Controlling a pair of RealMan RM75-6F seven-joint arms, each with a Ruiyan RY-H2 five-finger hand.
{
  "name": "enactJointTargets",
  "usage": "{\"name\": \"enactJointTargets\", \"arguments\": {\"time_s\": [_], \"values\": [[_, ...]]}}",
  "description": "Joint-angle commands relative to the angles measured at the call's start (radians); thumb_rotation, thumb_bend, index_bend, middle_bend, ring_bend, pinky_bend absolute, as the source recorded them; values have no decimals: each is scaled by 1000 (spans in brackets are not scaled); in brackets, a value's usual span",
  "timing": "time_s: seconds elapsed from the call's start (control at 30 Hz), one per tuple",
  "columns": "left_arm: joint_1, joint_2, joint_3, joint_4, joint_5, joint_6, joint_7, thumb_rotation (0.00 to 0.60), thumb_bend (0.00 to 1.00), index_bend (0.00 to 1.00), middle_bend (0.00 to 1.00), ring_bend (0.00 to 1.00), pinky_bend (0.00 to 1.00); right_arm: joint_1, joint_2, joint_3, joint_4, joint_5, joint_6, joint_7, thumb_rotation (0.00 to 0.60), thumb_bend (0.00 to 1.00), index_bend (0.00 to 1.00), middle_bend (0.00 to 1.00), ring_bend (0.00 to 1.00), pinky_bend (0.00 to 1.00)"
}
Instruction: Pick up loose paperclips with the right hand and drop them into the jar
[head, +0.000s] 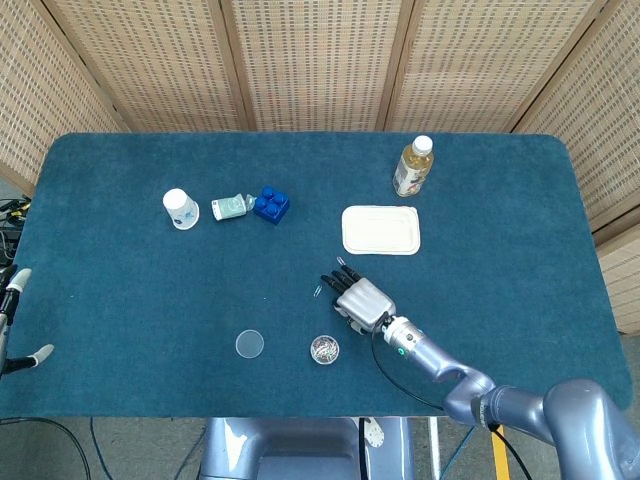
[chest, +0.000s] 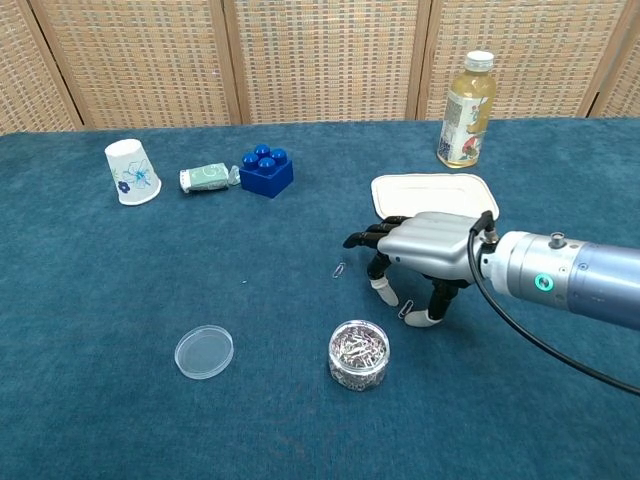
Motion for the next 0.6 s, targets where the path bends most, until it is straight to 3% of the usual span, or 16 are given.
{"name": "enactJointTargets", "arguments": {"time_s": [0.03,0.37,0.6], "values": [[-1,0,0,0,-1,-1,0,600,0,0,0,0,0,1,-5,-2,9,-4,-1,10,600,326,576,21,0,0],[-2,-1,1,0,-1,-3,0,600,0,0,0,0,0,3,-7,2,13,-6,-2,25,600,492,591,21,0,0],[-2,0,2,0,0,-4,-3,600,0,0,0,0,0,3,3,7,1,-5,5,24,600,499,598,23,0,0]]}}
